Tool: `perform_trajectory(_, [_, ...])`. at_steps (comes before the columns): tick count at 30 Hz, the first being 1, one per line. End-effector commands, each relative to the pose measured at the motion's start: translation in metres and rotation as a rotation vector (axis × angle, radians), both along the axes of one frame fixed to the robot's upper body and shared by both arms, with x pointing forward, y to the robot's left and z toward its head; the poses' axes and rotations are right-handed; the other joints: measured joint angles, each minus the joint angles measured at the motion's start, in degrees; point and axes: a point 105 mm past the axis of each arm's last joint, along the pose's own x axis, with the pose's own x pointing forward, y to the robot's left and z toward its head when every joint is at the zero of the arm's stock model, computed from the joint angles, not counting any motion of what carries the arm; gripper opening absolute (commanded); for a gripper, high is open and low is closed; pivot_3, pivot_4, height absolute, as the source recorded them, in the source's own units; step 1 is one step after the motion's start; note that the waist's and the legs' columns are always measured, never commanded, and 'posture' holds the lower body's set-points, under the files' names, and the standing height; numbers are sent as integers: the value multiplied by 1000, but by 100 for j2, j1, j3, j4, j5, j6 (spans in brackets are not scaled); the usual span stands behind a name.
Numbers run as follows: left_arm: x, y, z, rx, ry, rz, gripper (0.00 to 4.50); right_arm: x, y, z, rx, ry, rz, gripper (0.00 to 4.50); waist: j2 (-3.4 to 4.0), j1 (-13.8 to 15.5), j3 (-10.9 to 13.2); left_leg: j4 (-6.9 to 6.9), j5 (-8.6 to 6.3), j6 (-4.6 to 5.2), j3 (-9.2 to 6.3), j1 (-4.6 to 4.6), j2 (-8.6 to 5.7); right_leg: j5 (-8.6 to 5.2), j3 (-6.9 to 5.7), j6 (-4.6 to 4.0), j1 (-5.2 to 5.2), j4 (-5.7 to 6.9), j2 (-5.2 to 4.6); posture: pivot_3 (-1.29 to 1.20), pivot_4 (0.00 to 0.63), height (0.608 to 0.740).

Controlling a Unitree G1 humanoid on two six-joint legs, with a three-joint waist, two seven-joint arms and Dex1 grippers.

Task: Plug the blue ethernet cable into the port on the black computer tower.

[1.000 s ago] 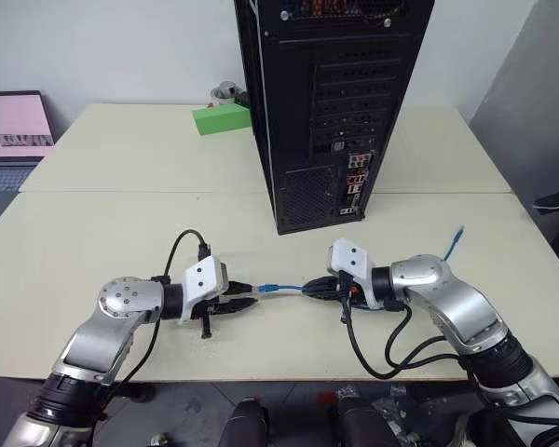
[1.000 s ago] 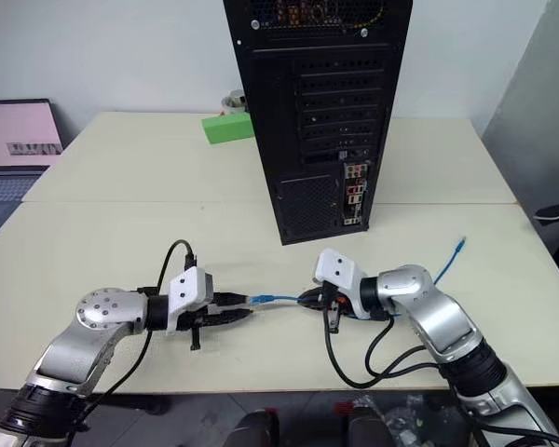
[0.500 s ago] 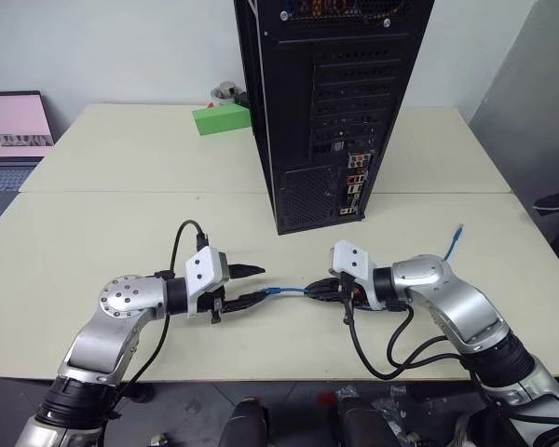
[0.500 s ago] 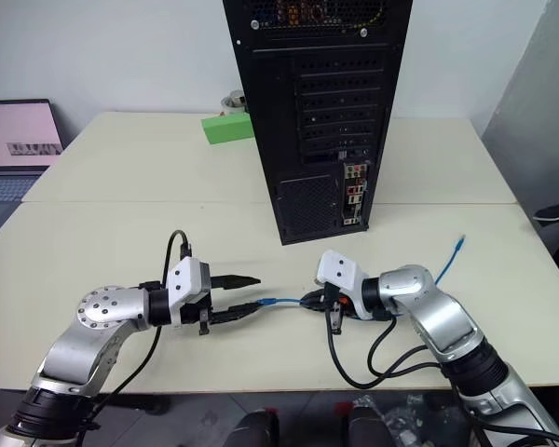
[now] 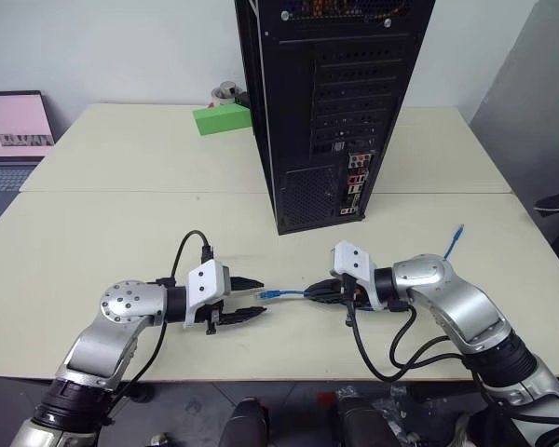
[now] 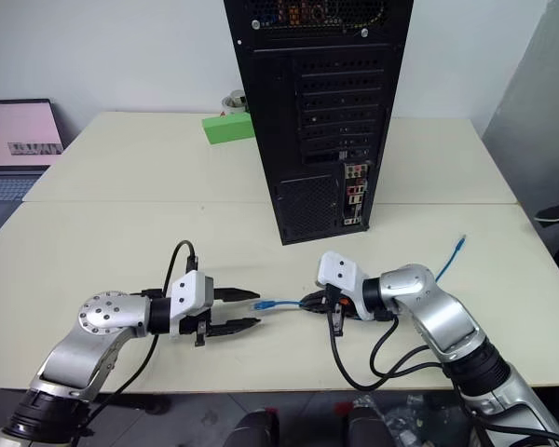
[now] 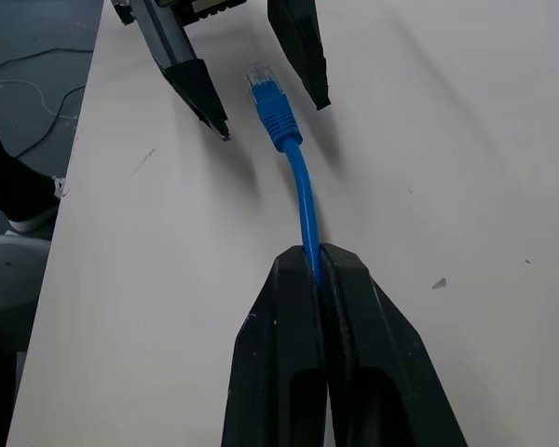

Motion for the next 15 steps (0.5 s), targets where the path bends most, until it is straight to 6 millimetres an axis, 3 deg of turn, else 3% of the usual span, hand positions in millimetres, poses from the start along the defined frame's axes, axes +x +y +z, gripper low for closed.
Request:
perform_trajectory(1, [3, -4, 13, -32, -49, -10, 2355, -7, 5, 13, 26, -43, 56, 0, 0, 0, 0, 0, 0, 0, 0, -1, 0, 0, 0, 0, 0, 0, 0, 0, 150, 740])
perform_trajectory(4, [2, -5, 13, -34, -51, -20, 2355, -7, 4, 12, 22, -42, 57, 0, 0, 0, 0, 0, 0, 0, 0, 0, 0, 0, 0, 0, 0, 0, 0, 0, 150, 740])
perform_trajectory(7, [1, -5, 15, -47, -39, -33, 1981, -7, 4, 12, 19, -42, 58, 0, 0, 0, 0, 0, 0, 0, 0, 0, 0, 0, 0, 0, 0, 0, 0, 0, 150, 740])
perform_trajectory(15, [-3, -5, 12, -42, -24, -43, 370, -6, 3, 10, 10, -38, 59, 0, 0, 0, 0, 0, 0, 0, 0, 0, 0, 0, 0, 0, 0, 0, 0, 0, 150, 740])
